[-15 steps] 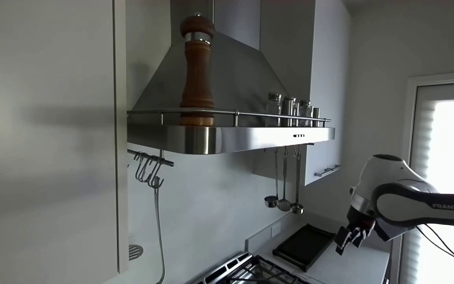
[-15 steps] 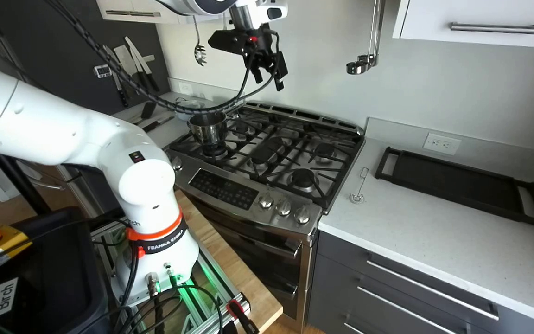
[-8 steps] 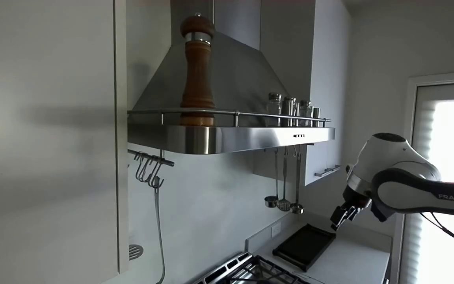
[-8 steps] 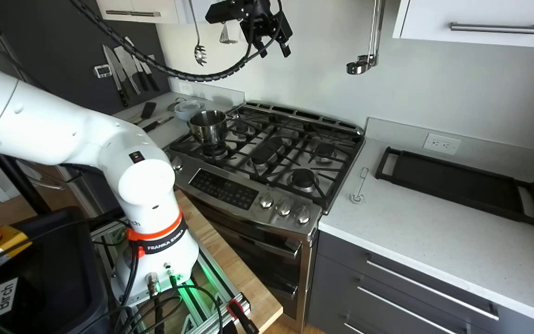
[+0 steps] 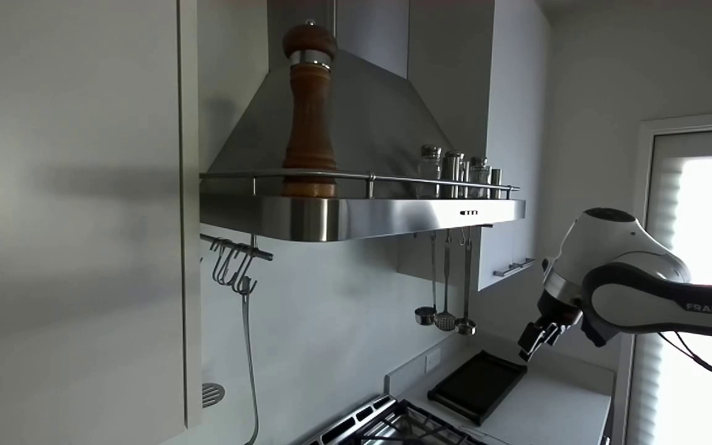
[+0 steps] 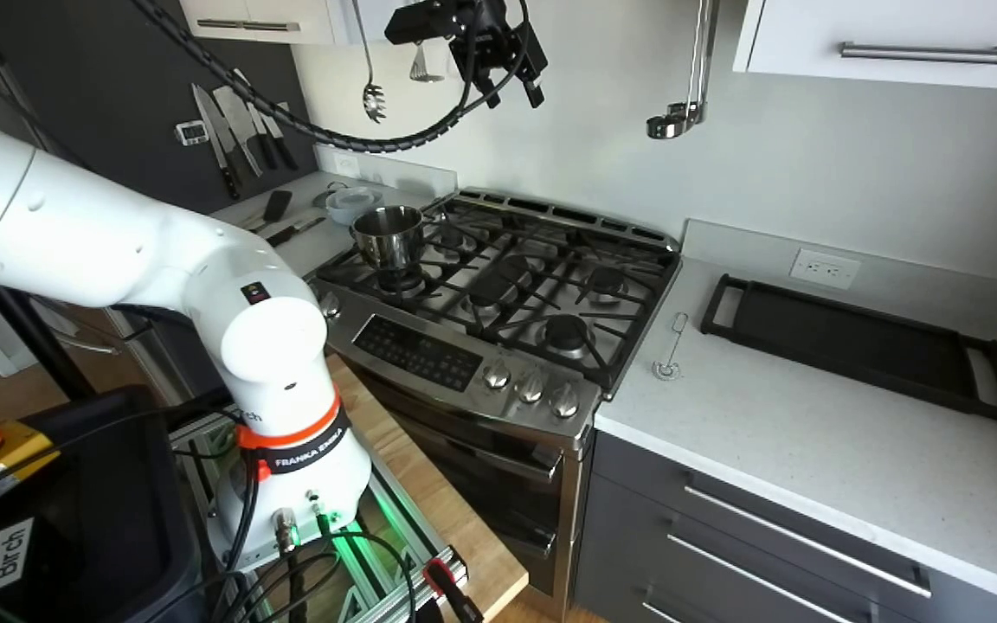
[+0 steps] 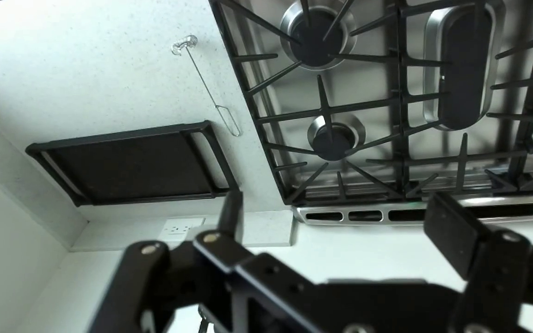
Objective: Move a salt shaker on the range hood to the right
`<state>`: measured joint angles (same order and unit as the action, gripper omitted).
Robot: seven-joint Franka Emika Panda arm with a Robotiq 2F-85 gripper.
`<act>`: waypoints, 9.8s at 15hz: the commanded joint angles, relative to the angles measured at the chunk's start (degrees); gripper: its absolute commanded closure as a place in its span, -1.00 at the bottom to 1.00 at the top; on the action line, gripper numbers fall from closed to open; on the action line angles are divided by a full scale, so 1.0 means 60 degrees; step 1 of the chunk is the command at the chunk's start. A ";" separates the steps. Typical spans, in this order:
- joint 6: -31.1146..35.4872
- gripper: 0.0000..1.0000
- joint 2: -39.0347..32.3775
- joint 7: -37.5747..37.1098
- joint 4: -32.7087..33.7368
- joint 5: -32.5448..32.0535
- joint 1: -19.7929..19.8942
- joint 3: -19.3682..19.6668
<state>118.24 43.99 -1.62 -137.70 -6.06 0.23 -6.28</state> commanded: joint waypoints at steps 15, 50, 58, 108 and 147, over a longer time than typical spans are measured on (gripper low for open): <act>-0.3263 -1.00 0.0557 0.0020 0.2675 -0.2774 0.0210 -0.0192; 0.0274 -1.00 -0.1241 0.0066 0.6882 -0.4001 0.0368 -0.1132; 0.0375 -1.00 -0.2100 -0.0163 0.7688 -0.3487 0.0280 -0.1385; 0.2627 0.70 -0.3270 -0.3408 0.8357 -0.2502 0.0682 -0.1216; 0.2007 0.70 -0.3326 -0.2179 0.9545 -0.2376 0.0801 -0.0240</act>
<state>127.19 24.90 -16.22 -81.44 -21.29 4.74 -8.76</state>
